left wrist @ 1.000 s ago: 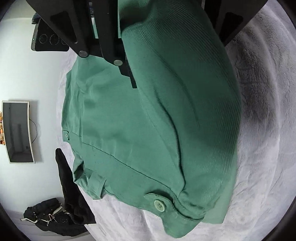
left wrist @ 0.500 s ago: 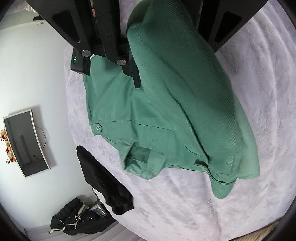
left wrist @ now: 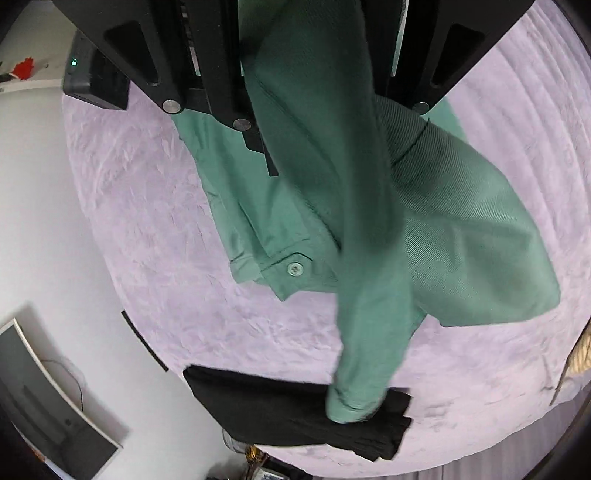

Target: Fold large clothes

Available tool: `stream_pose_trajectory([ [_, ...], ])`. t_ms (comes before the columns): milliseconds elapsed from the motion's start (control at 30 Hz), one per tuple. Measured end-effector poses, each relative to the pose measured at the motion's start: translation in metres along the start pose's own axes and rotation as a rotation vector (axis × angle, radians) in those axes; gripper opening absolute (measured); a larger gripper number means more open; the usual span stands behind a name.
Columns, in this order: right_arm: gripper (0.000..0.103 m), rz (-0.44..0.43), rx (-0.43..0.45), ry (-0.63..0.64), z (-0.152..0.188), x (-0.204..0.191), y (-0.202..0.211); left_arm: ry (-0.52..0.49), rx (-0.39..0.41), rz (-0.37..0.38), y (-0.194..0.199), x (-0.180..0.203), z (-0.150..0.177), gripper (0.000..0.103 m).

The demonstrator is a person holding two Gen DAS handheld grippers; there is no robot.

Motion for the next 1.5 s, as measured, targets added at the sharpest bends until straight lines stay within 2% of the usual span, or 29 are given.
stream_pose_trajectory([
  [33, 0.009, -0.003, 0.021, -0.033, -0.002, 0.012, 0.012, -0.014, -0.023, -0.017, -0.017, 0.015, -0.004, 0.017],
  [100, 0.011, 0.013, 0.038, -0.084, -0.003, 0.031, 0.027, -0.037, -0.065, -0.041, -0.045, 0.038, -0.004, 0.037],
  [200, 0.012, -0.007, 0.076, -0.152, 0.004, 0.056, 0.052, -0.078, -0.068, -0.075, -0.064, 0.063, 0.006, 0.054],
  [233, 0.012, -0.015, 0.088, -0.162, 0.004, 0.060, 0.057, -0.097, -0.062, -0.085, -0.065, 0.070, 0.009, 0.058],
  [400, 0.012, -0.016, 0.112, -0.193, 0.006, 0.068, 0.070, -0.152, -0.006, -0.051, -0.050, 0.093, 0.018, 0.097],
  [433, 0.012, -0.015, 0.112, -0.195, 0.005, 0.069, 0.071, -0.156, 0.014, -0.040, -0.042, 0.094, 0.019, 0.100],
  [500, 0.012, -0.005, 0.109, -0.195, 0.001, 0.070, 0.076, -0.150, 0.058, -0.013, -0.024, 0.092, 0.021, 0.102],
  [567, 0.012, 0.010, 0.106, -0.188, 0.002, 0.060, 0.065, -0.126, 0.095, -0.026, -0.005, 0.080, 0.020, 0.102],
  [600, 0.024, 0.018, 0.106, -0.182, 0.000, 0.057, 0.064, -0.101, 0.120, -0.035, 0.006, 0.067, 0.023, 0.102],
  [633, 0.046, 0.019, 0.109, -0.177, -0.007, 0.057, 0.070, -0.076, 0.135, -0.048, 0.015, 0.052, 0.023, 0.102],
  [700, 0.068, 0.013, 0.121, -0.157, -0.012, 0.047, 0.071, -0.032, 0.149, -0.100, 0.028, 0.022, 0.032, 0.102],
  [800, 0.069, 0.073, 0.128, -0.092, -0.021, 0.026, 0.074, 0.012, 0.129, -0.220, 0.037, -0.023, 0.061, 0.102],
  [900, 0.071, 0.202, 0.113, 0.027, -0.028, -0.003, 0.073, 0.031, 0.076, -0.286, 0.036, -0.047, 0.100, 0.102],
  [1000, 0.081, 0.326, 0.064, 0.195, -0.030, -0.034, 0.060, 0.031, 0.021, -0.318, 0.025, -0.047, 0.138, 0.102],
  [1100, 0.081, 0.434, 0.012, 0.334, -0.032, -0.058, 0.033, 0.036, -0.016, -0.275, 0.015, -0.031, 0.166, 0.102],
  [1200, 0.081, 0.498, -0.019, 0.384, -0.040, -0.066, 0.006, 0.002, 0.003, -0.298, 0.001, -0.009, 0.174, 0.102],
  [1267, 0.081, 0.545, -0.029, 0.382, -0.045, -0.059, -0.002, -0.003, 0.022, -0.349, -0.010, 0.000, 0.171, 0.102],
  [1300, 0.080, 0.567, -0.027, 0.371, -0.053, -0.053, -0.006, 0.010, 0.028, -0.388, -0.014, -0.001, 0.168, 0.102],
  [1367, 0.025, 0.525, 0.003, 0.318, -0.063, -0.045, 0.000, 0.083, 0.051, -0.450, -0.013, -0.017, 0.160, 0.102],
  [1400, 0.010, 0.473, 0.034, 0.271, -0.067, -0.041, 0.012, 0.121, 0.058, -0.426, -0.010, -0.027, 0.157, 0.103],
  [1467, 0.007, 0.332, 0.130, 0.189, -0.066, -0.034, 0.044, 0.164, 0.073, -0.384, -0.002, -0.043, 0.160, 0.103],
  [1500, 0.006, 0.303, 0.176, 0.131, -0.062, -0.025, 0.062, 0.154, 0.074, -0.385, -0.001, -0.045, 0.162, 0.103],
])
Point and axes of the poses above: each gripper's, at about its wrist camera, not at the fingertips, and y roughly against the way its jaws point, x to its right, z to its underside, the point moved 2 cm from there along -y, roughly the way its jaws point, and after that the axes turned 9 degrees about -z, right-handed, at the moved point
